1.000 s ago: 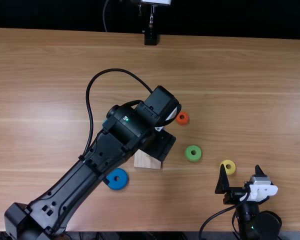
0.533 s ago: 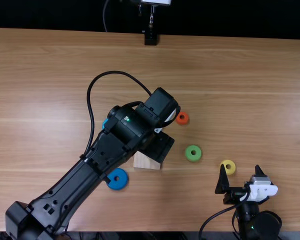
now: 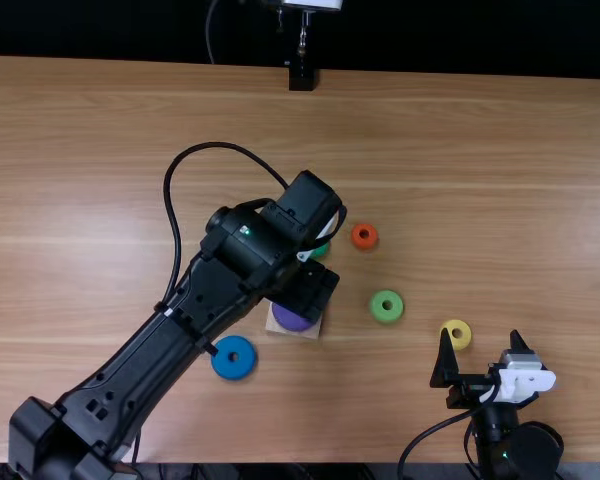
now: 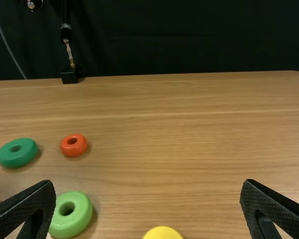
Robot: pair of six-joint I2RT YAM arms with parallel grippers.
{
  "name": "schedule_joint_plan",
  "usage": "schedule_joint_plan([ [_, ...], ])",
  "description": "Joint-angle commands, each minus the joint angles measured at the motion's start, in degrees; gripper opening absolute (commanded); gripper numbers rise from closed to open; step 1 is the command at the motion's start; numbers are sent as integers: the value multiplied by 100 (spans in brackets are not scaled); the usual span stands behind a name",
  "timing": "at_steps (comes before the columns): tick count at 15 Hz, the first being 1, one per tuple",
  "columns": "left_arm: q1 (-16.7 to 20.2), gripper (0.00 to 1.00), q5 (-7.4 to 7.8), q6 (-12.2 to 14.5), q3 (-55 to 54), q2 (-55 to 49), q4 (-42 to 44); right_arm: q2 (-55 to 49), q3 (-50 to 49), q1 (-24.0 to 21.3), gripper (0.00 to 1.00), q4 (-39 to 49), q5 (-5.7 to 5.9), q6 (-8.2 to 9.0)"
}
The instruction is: Build the Hanoi tower: stack the rings onto the peg from bottom to top in this color order: purple, dark blue, light blue, dark green, light green, yellow, orange.
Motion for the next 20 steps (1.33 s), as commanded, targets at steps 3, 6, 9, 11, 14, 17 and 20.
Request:
schedule_joint_plan([
  [3, 205, 100, 31, 1, 130, -331, 469, -69, -239, -14, 100, -368, 60, -34],
  [6, 512, 100, -22, 43, 139, -630, 1513, -69, -239, -32, 100, -368, 60, -34],
  [9, 1233, 100, -85, 22, -266, -1227, 2220, -69, -239, -32, 100, -368, 60, -34],
  [11, 1541, 100, 0, -20, -1259, -1772, 2494, -69, -239, -14, 100, -368, 60, -34],
  [14, 1585, 100, -64, -20, -2788, -2449, 3411, -69, -239, -14, 100, -368, 60, -34],
  [17, 1585, 100, 10, 1, -4054, -3003, 3717, -69, -239, -14, 100, -368, 60, -34],
  [20, 1532, 100, 31, 64, -4897, -3293, 3696, -69, -239, -14, 100, -368, 60, -34],
])
